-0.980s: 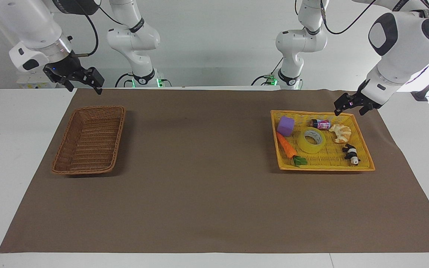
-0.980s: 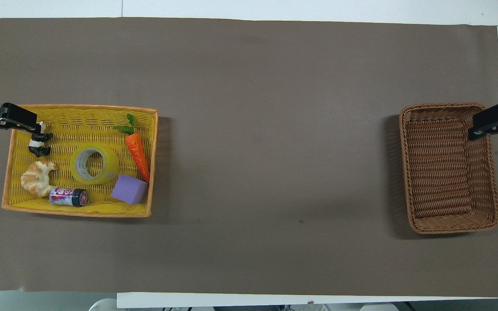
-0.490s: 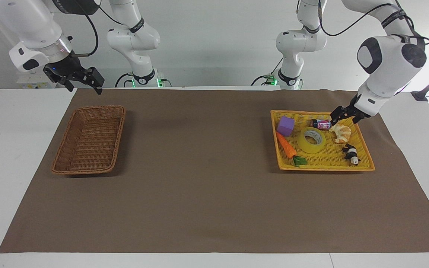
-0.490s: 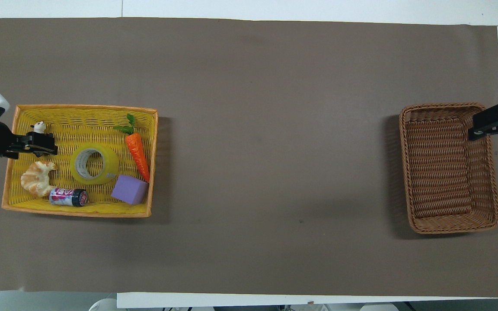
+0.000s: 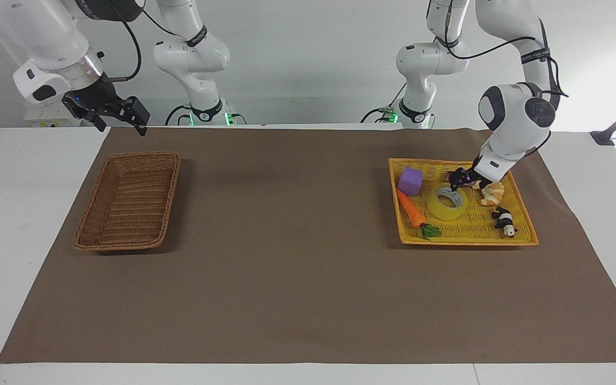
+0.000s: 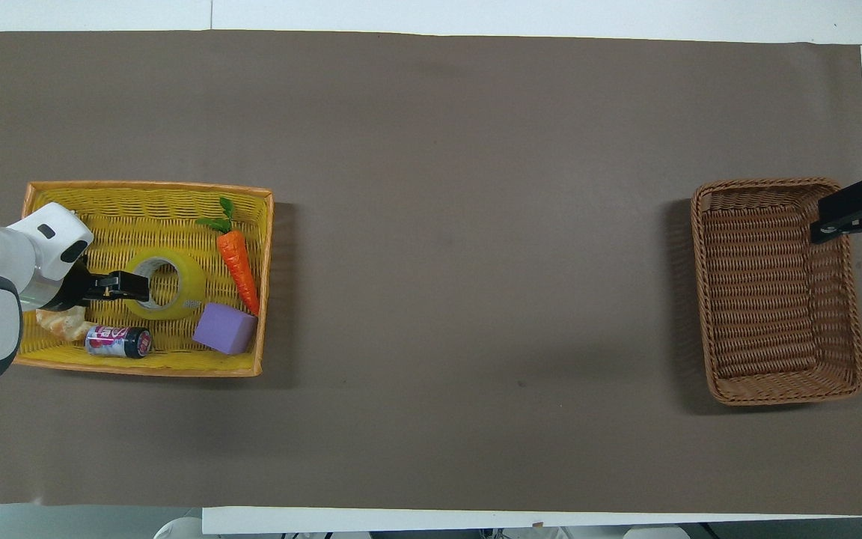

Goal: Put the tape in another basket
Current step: 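Reach the left gripper down to the tape roll in the yellow basket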

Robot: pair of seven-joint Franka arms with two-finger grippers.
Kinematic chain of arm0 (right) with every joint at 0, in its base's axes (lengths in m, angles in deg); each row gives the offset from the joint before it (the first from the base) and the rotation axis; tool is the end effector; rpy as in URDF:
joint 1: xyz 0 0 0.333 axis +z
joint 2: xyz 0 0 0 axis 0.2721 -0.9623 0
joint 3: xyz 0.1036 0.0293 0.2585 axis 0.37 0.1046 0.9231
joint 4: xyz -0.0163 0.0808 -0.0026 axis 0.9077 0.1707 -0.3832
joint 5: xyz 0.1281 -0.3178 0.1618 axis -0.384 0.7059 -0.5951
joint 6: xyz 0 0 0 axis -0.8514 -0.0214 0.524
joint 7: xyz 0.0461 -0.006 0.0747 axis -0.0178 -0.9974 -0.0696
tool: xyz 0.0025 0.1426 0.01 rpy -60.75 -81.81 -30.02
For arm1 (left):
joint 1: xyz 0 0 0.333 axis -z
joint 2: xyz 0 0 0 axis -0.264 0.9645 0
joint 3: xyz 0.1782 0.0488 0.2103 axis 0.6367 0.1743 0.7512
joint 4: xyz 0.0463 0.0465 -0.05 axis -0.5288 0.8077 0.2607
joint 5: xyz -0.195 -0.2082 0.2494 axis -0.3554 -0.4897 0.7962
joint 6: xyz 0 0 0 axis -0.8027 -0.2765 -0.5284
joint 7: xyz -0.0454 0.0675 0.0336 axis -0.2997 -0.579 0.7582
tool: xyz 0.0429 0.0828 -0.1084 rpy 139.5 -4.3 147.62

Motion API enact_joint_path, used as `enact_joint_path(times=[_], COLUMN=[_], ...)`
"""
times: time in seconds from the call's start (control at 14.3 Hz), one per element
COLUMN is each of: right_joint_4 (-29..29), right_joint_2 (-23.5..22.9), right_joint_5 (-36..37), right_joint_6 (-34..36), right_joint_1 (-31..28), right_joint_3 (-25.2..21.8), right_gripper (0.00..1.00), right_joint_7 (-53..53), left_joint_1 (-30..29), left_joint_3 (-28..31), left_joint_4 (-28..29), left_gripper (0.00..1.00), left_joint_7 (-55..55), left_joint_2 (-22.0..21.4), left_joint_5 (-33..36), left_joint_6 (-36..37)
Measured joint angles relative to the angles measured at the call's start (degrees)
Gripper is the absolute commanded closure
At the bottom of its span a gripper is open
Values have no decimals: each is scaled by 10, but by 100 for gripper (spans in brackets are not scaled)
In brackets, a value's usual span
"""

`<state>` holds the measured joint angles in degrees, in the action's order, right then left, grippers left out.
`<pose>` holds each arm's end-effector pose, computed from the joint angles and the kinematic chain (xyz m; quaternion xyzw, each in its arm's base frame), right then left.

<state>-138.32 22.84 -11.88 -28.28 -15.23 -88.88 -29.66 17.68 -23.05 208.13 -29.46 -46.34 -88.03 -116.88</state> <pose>0.5089 -0.0282 0.5650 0.9944 -0.0717 -0.0779 0.0041 0.4657 -0.0196 0.2941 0.9983 -0.0119 -0.0564 0.0109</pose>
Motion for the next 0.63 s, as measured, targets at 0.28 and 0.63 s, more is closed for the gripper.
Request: enact_joint_path(times=[0.28, 0.63], right_joint_4=[0, 0], right_joint_2=[0, 0], right_joint_5=[0, 0], right_joint_6=[0, 0], right_joint_1=[0, 0], right_joint_3=[0, 0], right_gripper=[0, 0], right_joint_7=[0, 0], left_joint_1=[10, 10], left_joint_3=[-1, 0], left_joint_4=[2, 4], left_gripper=[0, 1], left_joint_7=[5, 5], left_joint_2=[9, 36], left_joint_5=[0, 0], left_joint_6=[-34, -65])
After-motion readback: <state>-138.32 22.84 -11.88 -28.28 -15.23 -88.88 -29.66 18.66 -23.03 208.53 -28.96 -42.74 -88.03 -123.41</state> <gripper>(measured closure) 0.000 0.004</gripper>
